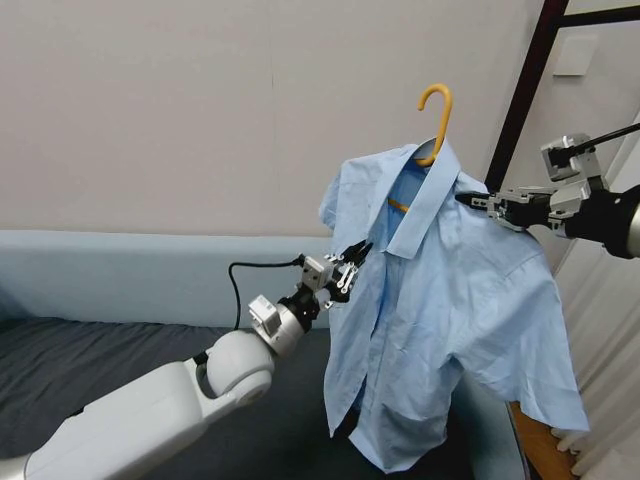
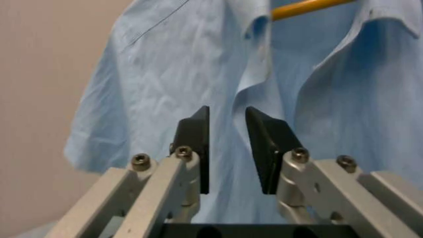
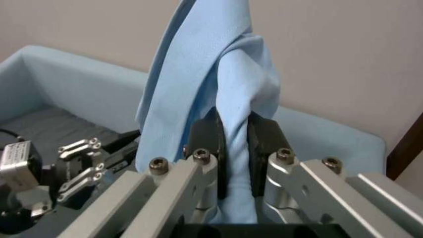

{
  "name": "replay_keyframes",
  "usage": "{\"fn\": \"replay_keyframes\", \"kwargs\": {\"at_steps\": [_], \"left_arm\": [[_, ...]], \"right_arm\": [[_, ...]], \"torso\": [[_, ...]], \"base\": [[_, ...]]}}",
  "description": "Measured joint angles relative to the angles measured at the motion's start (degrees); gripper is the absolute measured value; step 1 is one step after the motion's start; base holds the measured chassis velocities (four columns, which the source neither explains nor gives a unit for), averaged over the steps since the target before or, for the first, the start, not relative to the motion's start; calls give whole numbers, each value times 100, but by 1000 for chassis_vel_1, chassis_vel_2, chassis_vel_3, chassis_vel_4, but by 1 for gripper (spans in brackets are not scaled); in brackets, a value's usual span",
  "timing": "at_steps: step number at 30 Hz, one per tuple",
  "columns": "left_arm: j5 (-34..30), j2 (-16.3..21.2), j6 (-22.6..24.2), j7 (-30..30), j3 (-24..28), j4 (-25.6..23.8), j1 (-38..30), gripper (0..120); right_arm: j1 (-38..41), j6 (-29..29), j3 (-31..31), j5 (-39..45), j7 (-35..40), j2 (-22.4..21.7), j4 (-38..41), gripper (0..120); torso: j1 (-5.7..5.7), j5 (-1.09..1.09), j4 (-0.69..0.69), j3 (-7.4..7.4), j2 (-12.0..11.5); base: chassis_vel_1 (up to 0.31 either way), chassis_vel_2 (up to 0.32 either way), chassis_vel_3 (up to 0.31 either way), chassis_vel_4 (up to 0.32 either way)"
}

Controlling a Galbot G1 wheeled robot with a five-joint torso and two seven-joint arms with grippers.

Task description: Pick up the clothes from the sofa and hang them on the clothes hanger.

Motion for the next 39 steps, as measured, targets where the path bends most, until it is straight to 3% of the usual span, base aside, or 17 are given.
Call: {"fn": "replay_keyframes", "kwargs": {"at_steps": [3, 4, 8, 10, 14, 20, 22, 24, 25, 29, 30, 32, 39], "left_arm": [[30, 33, -59, -166, -344, -128, 628, 45], [30, 33, -59, -166, -344, -128, 628, 45], [265, 10, -258, -204, -1209, -213, 1663, 63], [326, -5, -310, -198, -1482, -235, 1956, 66], [651, -246, -428, -79, -2542, -369, 3216, 85], [863, -529, -527, 102, -3309, -539, 4314, 99], [941, -612, -562, 155, -3502, -594, 4553, 100], [1129, -921, -608, 272, -3903, -732, 5049, 100], [1129, -921, -608, 272, -3903, -732, 5049, 100], [1448, -1523, -612, 411, -4183, -793, 5557, 100], [1448, -1523, -612, 411, -4183, -793, 5557, 100], [1617, -1869, -614, 468, -4228, -808, 5758, 100], [2004, -2477, -691, 537, -4163, -729, 6032, 100]], "right_arm": [[-94, -1, 4, -124, 157, 127, 19, 7], [-94, -1, 4, -124, 157, 127, 19, 7], [-188, -86, 24, -237, 552, 239, -15, 7], [-223, -124, 29, -269, 647, 255, -21, 7], [-396, -272, 49, -474, 1014, 519, -84, 7], [-694, -281, 153, -812, 1100, 857, -211, 7], [-835, -281, 221, -953, 1104, 988, -282, 7], [-1242, -281, 505, -1330, 1086, 1345, -492, 7], [-1242, -281, 505, -1330, 1086, 1345, -492, 7], [-2099, -459, 1197, -2042, 1093, 2107, -999, 7], [-2099, -459, 1197, -2042, 1093, 2107, -999, 7], [-2265, -621, 1561, -2288, 1129, 2358, -1233, 7], [-1874, -700, 2079, -2544, 1545, 2396, -1703, 7]], "torso": [[0, -1, 0, 0, 0], [0, -1, 0, 0, 0], [0, -1, -2, 0, 0], [0, -1, -1, 0, 0], [0, -1, -1, -1, 0], [0, -2, 2, 0, 0], [0, -1, 3, 0, 0], [-1, -1, 1, 0, 0], [-1, -1, 1, 0, 0], [0, 4, -1, 1, -1], [0, 4, -1, 1, -1], [0, 2, -1, 1, 0], [0, 0, -1, 0, 0]], "base": [[0, 0, 0, 0], [0, 0, 0, 0], [0, 0, 0, 0], [0, 0, 0, 0], [0, 0, 0, 0], [0, 0, 0, 0], [0, 0, 0, 0], [0, 0, 0, 0], [0, 0, 0, 0], [0, 0, 0, 0], [0, 0, 0, 0], [0, 0, 0, 0], [0, 0, 0, 0]]}}
